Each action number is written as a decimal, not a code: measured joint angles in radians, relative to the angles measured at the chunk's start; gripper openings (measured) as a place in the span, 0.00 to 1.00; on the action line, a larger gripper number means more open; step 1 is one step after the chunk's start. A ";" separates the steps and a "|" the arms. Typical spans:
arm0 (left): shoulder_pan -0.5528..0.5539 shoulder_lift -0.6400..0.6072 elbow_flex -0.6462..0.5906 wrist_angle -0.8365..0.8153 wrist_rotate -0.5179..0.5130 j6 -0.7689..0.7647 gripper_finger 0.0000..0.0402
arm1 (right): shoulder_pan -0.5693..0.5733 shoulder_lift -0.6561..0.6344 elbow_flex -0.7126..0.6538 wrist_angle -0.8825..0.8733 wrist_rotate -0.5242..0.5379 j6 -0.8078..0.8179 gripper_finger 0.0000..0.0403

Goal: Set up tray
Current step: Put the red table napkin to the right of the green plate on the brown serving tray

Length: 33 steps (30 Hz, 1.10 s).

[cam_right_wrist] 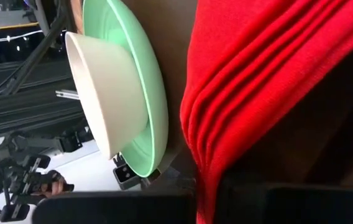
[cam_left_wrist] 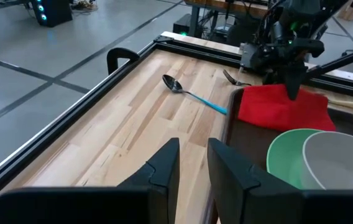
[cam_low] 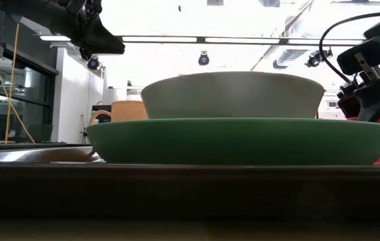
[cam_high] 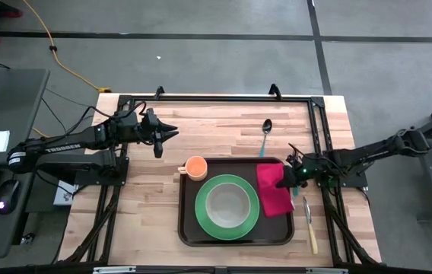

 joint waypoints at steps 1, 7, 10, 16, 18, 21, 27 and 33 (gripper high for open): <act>0.000 0.000 0.000 0.000 0.000 0.000 0.28 | 0.008 0.000 0.000 -0.002 0.008 0.008 0.00; 0.000 0.000 0.000 0.000 0.000 0.000 0.28 | 0.053 0.047 0.000 -0.009 0.035 0.042 0.00; 0.000 0.000 0.000 0.000 0.000 0.000 0.28 | 0.067 0.086 0.000 -0.011 0.046 0.046 0.00; 0.000 0.000 0.000 0.000 0.000 0.000 0.28 | 0.073 0.127 -0.001 0.001 0.058 0.045 0.00; 0.000 0.000 0.000 0.000 0.000 0.000 0.28 | 0.073 0.133 -0.001 0.002 0.060 0.049 0.00; 0.000 0.000 0.000 0.000 0.000 0.000 0.28 | 0.073 0.132 -0.001 0.003 0.065 0.052 0.00; 0.000 0.000 0.000 0.000 0.000 0.000 0.28 | 0.072 0.132 -0.001 0.007 0.078 0.056 0.00; 0.000 0.000 0.000 0.000 0.000 0.000 0.28 | 0.072 0.132 -0.001 0.008 0.075 0.087 0.00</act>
